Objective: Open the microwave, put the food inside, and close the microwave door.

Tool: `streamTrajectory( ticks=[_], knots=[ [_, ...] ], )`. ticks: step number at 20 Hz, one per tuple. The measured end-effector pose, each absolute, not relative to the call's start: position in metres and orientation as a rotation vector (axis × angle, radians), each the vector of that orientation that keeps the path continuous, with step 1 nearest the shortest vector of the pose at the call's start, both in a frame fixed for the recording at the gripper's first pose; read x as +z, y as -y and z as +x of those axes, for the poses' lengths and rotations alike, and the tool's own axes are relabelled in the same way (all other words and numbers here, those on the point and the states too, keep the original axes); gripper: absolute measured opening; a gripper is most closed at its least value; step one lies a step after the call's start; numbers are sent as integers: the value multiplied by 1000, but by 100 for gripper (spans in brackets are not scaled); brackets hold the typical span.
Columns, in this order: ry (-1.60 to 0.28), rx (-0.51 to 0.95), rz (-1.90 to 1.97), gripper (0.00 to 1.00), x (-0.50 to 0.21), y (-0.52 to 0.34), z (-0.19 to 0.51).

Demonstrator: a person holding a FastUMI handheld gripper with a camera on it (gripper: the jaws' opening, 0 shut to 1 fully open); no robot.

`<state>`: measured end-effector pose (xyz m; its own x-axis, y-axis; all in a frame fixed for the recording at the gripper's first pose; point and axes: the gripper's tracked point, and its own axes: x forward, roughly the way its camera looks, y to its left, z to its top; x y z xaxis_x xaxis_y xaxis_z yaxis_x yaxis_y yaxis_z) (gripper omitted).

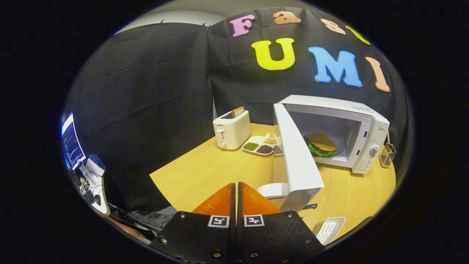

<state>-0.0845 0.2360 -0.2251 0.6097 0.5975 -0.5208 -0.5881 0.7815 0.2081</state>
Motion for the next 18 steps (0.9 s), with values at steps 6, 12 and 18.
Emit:
streamTrajectory(
  ticks=[6,12,18],
  knots=[
    [-610,605,28,1,-227,-192,-58],
    [-605,524,33,0,-231,-145,-22],
    [-608,469,-2,1,-241,-102,18]
  ],
)
